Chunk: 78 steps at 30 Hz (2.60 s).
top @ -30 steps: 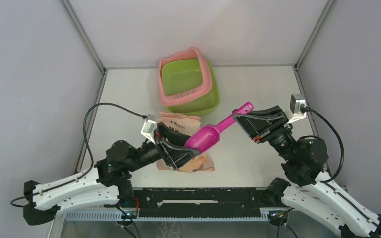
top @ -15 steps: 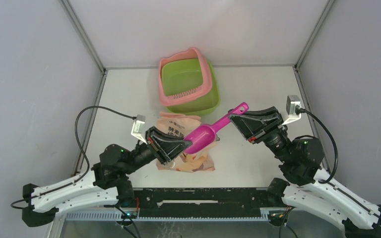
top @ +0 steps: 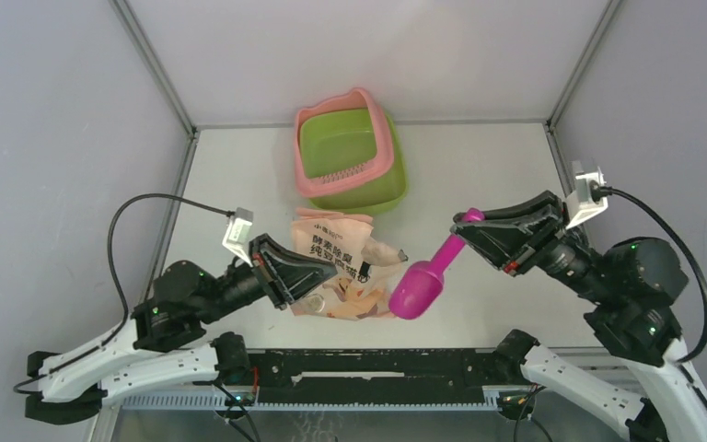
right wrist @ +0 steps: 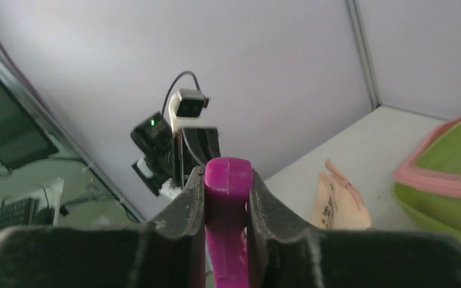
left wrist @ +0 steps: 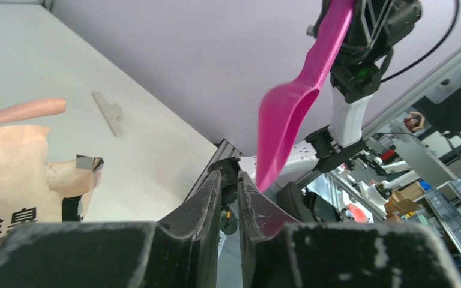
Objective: Fill the litter box with clean litter
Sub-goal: Pick up the spatula from the center of the board.
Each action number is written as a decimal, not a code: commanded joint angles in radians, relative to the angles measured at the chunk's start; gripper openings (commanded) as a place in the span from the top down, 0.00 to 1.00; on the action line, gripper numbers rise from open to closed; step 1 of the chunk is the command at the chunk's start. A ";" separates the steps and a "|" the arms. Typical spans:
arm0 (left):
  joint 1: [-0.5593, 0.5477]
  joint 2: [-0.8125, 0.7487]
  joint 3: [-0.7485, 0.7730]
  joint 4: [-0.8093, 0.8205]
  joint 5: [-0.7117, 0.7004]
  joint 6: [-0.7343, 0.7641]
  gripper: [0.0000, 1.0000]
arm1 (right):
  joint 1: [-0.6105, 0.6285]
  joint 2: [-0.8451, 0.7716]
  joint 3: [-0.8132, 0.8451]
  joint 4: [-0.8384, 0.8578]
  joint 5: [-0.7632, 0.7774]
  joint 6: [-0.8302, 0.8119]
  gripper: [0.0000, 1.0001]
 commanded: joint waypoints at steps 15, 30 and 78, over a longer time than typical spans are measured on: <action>0.004 -0.011 -0.279 0.420 0.032 -0.144 0.60 | -0.361 -0.002 -0.194 0.075 -0.188 0.178 1.00; 0.004 0.069 -0.387 0.862 -0.158 -0.191 0.40 | -0.452 -0.048 -0.370 0.557 -0.019 0.549 1.00; 0.006 0.321 -0.328 1.065 -0.164 -0.280 0.41 | -0.150 0.000 -0.446 0.652 0.194 0.397 1.00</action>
